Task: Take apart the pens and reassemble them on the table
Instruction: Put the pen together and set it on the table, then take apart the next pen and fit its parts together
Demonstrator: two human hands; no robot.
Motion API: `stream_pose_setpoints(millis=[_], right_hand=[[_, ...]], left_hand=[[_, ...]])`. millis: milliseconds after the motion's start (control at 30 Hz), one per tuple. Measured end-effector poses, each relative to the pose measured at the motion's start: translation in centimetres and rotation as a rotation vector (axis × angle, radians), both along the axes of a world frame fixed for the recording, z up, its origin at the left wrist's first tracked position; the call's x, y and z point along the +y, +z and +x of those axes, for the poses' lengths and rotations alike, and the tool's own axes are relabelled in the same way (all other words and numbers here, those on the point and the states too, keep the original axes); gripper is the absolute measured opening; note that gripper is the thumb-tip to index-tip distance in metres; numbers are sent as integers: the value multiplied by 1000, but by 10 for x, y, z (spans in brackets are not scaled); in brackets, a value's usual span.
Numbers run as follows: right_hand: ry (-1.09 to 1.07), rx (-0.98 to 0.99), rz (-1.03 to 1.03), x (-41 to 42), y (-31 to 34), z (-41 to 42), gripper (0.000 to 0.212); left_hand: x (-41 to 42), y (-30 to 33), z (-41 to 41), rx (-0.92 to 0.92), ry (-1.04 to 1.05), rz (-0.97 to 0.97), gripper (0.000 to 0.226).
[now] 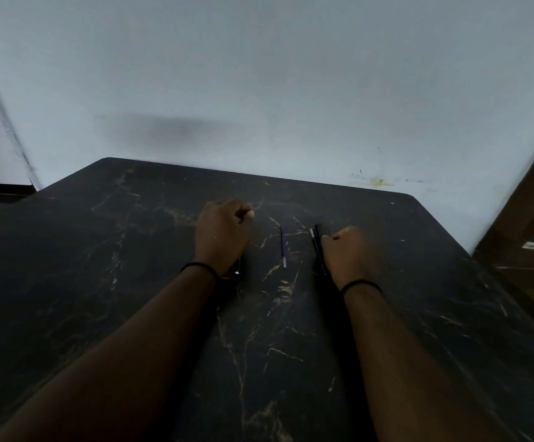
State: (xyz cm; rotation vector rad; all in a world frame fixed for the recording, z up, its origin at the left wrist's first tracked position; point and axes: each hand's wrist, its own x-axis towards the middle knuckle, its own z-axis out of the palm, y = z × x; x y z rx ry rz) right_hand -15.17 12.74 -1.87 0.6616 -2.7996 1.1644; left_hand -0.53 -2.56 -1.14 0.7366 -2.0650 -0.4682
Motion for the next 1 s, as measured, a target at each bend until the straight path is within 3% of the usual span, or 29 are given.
stream_pose_setpoints(millis=[200, 367, 533, 733, 867, 1000], right_hand=[[-14, -43, 34, -2, 2, -8, 26], [-26, -11, 71, -2, 2, -7, 34], [-34, -9, 102, 3, 7, -8, 24], [-24, 21, -64, 6, 13, 0, 36], [124, 31, -224, 5, 25, 19, 15], [327, 33, -399, -11, 23, 44, 7]], left_hand=[[0, 0, 0, -3, 7, -1, 15], [4, 3, 1, 8, 2, -17, 14], [5, 4, 1, 5, 13, 4, 15], [11, 7, 0, 107, -6, 13, 13], [24, 12, -3, 170, -82, 89, 17], [34, 15, -8, 215, -236, 354, 20]])
